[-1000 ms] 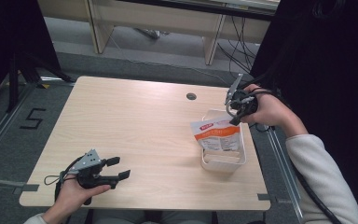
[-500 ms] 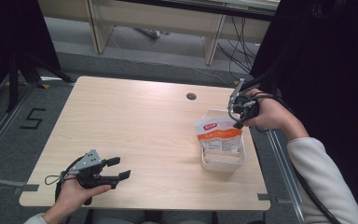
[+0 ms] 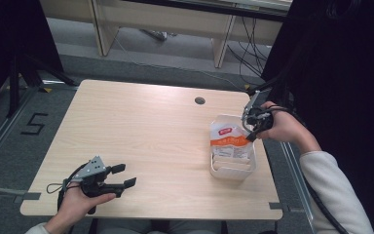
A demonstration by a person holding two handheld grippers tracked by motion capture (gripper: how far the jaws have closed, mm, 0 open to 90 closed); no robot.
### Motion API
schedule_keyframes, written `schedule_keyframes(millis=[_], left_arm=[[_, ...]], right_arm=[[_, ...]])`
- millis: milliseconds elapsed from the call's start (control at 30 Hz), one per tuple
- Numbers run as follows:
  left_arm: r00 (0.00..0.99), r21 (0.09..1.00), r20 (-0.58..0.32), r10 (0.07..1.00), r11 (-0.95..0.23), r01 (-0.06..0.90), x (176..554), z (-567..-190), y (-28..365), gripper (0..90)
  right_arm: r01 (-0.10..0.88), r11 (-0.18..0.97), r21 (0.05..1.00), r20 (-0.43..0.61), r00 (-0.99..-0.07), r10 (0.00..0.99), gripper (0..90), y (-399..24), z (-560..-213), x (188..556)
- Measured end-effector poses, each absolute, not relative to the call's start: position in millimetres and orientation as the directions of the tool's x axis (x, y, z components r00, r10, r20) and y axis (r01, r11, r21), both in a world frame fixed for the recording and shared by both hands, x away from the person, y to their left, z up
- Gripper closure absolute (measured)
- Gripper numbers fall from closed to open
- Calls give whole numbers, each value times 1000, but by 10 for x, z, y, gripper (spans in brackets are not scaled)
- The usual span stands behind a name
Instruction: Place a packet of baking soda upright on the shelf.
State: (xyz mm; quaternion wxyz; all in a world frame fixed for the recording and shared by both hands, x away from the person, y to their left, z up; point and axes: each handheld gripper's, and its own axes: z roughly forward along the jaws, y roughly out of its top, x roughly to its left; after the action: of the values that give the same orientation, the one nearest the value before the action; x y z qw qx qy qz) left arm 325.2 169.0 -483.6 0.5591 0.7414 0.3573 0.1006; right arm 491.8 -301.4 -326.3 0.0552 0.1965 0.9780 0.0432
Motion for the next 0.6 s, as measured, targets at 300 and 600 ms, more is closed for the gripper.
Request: schedule_keyframes(millis=[300,600], left_arm=[[725,904,-246,643,-117,410,3256,-4838,1692,303],[727,907,-247,641,-110,406,3267,-4850,1689,301]], right_arm=[[394,911,120,-107,-907,407,869,-3027,-3271,4903],[389,900,195,-146,-896,419,553,-3050,-3236,4888]])
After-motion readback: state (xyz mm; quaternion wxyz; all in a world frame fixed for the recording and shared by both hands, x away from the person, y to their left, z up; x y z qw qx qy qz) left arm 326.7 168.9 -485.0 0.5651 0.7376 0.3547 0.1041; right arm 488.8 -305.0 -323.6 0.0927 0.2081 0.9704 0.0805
